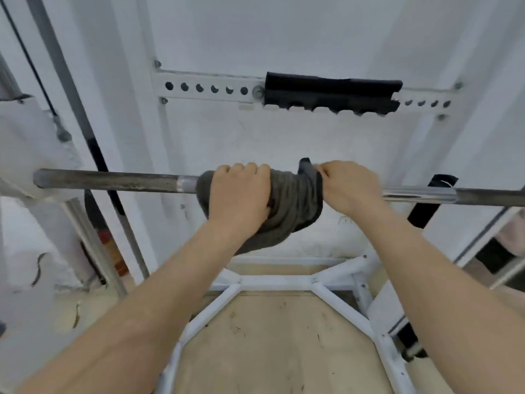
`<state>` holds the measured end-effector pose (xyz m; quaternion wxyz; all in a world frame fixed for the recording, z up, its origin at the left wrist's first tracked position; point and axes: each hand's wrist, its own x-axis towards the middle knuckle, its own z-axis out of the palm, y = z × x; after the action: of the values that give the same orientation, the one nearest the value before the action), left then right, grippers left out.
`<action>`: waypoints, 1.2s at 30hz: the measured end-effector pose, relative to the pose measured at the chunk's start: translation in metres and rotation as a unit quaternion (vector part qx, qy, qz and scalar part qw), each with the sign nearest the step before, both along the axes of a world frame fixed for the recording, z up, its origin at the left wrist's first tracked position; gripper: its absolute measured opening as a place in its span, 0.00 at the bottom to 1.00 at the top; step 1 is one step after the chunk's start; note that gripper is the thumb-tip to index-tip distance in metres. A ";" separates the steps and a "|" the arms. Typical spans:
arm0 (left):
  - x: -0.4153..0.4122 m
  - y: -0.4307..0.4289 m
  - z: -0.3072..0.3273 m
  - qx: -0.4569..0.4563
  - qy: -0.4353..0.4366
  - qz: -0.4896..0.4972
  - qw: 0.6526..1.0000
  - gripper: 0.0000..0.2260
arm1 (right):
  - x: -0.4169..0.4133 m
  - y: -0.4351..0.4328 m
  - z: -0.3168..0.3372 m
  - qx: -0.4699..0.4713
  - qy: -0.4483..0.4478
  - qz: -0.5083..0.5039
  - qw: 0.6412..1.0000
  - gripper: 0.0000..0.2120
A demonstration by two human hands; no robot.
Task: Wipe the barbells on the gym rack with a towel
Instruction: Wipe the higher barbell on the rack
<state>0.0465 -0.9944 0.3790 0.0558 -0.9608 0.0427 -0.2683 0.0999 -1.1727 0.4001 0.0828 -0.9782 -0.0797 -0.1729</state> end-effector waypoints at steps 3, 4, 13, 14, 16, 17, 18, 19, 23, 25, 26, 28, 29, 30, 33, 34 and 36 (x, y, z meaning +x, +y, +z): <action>0.015 -0.074 -0.005 -0.005 -0.033 -0.021 0.999 0.13 | -0.002 -0.013 0.006 0.174 -0.014 0.048 0.984 0.18; 0.018 -0.091 -0.005 0.000 -0.030 -0.016 0.999 0.13 | -0.002 -0.018 0.010 0.246 -0.004 0.072 0.967 0.18; 0.015 -0.082 -0.013 0.012 -0.062 0.026 0.998 0.10 | -0.001 -0.102 0.002 0.218 0.016 0.167 0.961 0.10; 0.012 -0.082 -0.010 -0.004 -0.045 0.054 0.998 0.10 | 0.001 -0.122 -0.001 0.227 -0.020 0.140 0.964 0.11; 0.010 -0.099 -0.004 -0.034 -0.022 0.100 0.994 0.09 | 0.003 -0.160 -0.006 0.249 -0.071 0.084 0.962 0.12; 0.012 -0.116 -0.001 -0.036 -0.018 0.105 0.994 0.08 | 0.005 -0.177 -0.008 0.260 -0.084 0.057 0.960 0.12; 0.015 -0.137 0.000 -0.031 -0.011 0.093 0.995 0.08 | 0.006 -0.192 -0.008 0.273 -0.093 0.036 0.957 0.12; 0.019 -0.163 0.000 -0.024 -0.008 0.069 0.997 0.08 | 0.006 -0.206 -0.007 0.293 -0.101 0.016 0.951 0.11; 0.040 -0.292 0.001 -0.014 0.009 -0.034 0.999 0.09 | -0.002 -0.254 -0.001 0.366 -0.175 -0.042 0.913 0.11; 0.053 -0.347 0.003 -0.012 0.050 -0.075 0.996 0.08 | -0.009 -0.266 0.001 0.331 -0.231 -0.042 0.914 0.16; 0.057 -0.365 0.005 -0.008 0.058 -0.089 0.994 0.09 | -0.013 -0.269 0.002 0.300 -0.255 -0.036 0.919 0.17; 0.062 -0.376 0.007 0.006 0.053 -0.103 0.993 0.09 | -0.014 -0.271 0.000 0.214 -0.287 -0.026 0.933 0.17; 0.062 -0.372 0.006 0.012 0.040 -0.109 0.993 0.07 | -0.012 -0.272 -0.002 0.169 -0.294 -0.022 0.941 0.16; 0.061 -0.362 0.003 0.012 0.020 -0.119 0.993 0.04 | -0.010 -0.271 -0.005 0.134 -0.290 -0.014 0.948 0.15; 0.055 -0.308 0.001 0.007 -0.033 -0.098 0.995 0.07 | -0.005 -0.262 -0.021 0.074 -0.241 0.023 0.967 0.14; 0.052 -0.281 -0.001 0.006 -0.043 -0.071 0.997 0.08 | -0.006 -0.257 -0.027 0.053 -0.222 0.029 0.973 0.15; 0.042 -0.218 -0.006 0.011 -0.069 -0.025 0.997 0.09 | -0.008 -0.245 -0.037 0.027 -0.193 0.035 0.980 0.17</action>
<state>0.0886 -1.2129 0.3728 0.0624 -0.9380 0.0654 -0.3347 0.0924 -1.4182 0.3635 0.0981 -0.9203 -0.1237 -0.3579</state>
